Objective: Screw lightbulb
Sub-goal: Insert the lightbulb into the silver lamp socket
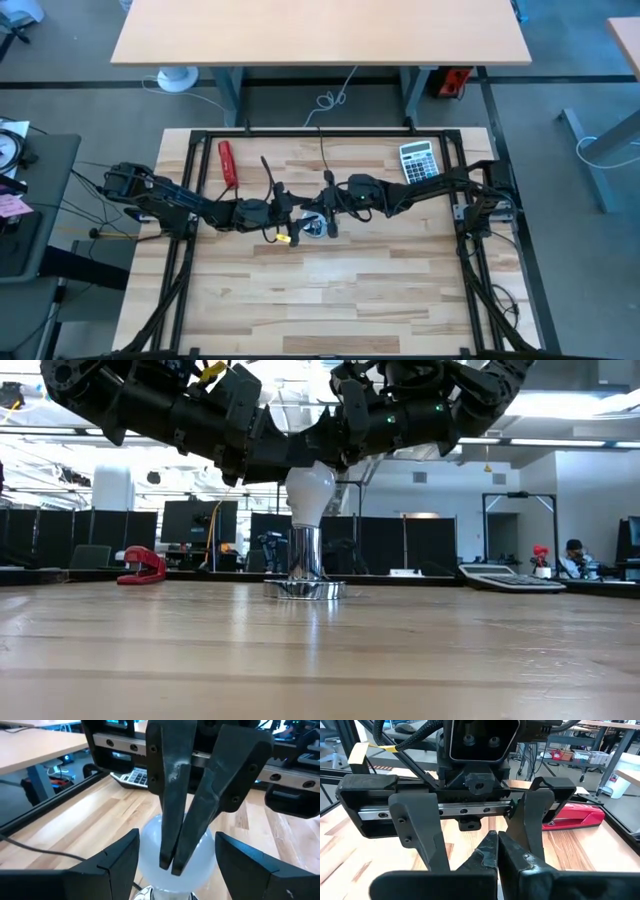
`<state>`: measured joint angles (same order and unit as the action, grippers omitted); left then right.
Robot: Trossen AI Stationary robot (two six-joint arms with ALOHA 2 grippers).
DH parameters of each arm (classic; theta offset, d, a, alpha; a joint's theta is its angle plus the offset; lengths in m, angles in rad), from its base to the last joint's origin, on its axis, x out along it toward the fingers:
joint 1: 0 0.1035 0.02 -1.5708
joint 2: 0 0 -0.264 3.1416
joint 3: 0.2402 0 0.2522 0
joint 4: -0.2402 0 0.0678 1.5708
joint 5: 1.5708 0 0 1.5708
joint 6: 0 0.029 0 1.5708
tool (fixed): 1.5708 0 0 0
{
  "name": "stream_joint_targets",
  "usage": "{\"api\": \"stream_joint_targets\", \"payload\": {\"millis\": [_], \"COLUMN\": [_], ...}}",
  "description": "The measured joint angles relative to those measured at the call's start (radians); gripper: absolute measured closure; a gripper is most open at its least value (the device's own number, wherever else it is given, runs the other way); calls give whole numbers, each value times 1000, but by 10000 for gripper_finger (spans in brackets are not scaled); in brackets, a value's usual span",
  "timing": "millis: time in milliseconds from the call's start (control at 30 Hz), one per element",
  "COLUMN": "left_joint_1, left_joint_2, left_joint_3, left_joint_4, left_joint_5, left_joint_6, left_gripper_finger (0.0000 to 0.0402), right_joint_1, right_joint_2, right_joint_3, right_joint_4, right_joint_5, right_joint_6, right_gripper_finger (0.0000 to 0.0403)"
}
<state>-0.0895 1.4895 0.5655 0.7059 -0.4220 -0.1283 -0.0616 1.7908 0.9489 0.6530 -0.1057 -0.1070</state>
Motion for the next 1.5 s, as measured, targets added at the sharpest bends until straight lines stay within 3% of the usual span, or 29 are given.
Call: {"api": "stream_joint_targets", "payload": {"millis": [233, 367, 467, 633, 700, 767, 933, 1133, 1333, 1500], "left_joint_1": [0, 1, 4, 4, 4, 0, -14, -14, -9, -7], "left_joint_2": [1, 5, 3, 3, 3, 3, -38, -110, -122, -122], "left_joint_3": [-1, -4, -5, -13, -13, -14, -14, -14, -14, -14], "left_joint_4": [-46, -90, -108, -126, -132, -142, -188, -248, -202, -173], "left_joint_5": [-4, -14, -34, -41, -41, -32, -2, -2, -4, -4], "left_joint_6": [-18, -33, -55, -76, -78, -79, -52, -37, 29, 54], "left_gripper_finger": [162, 162, 162, 162, 162, 162, 162, 162, 162, 162], "right_joint_1": [11, 36, 52, 48, 42, 42, 3, -66, -55, -86], "right_joint_2": [-18, -104, -217, -422, -490, -551, -673, -594, -440, -353], "right_joint_3": [0, 0, 1, -11, -64, -136, -373, -630, -640, -579], "right_joint_4": [13, -7, -132, -475, -518, -469, -183, 249, 507, 492], "right_joint_5": [-33, -53, -39, 98, 61, 2, -29, -172, -213, -204], "right_joint_6": [5, 20, 19, 13, 21, 40, 119, 273, 317, 337], "right_gripper_finger": [389, 384, 383, 390, 392, 392, 383, 375, 374, 378]}}
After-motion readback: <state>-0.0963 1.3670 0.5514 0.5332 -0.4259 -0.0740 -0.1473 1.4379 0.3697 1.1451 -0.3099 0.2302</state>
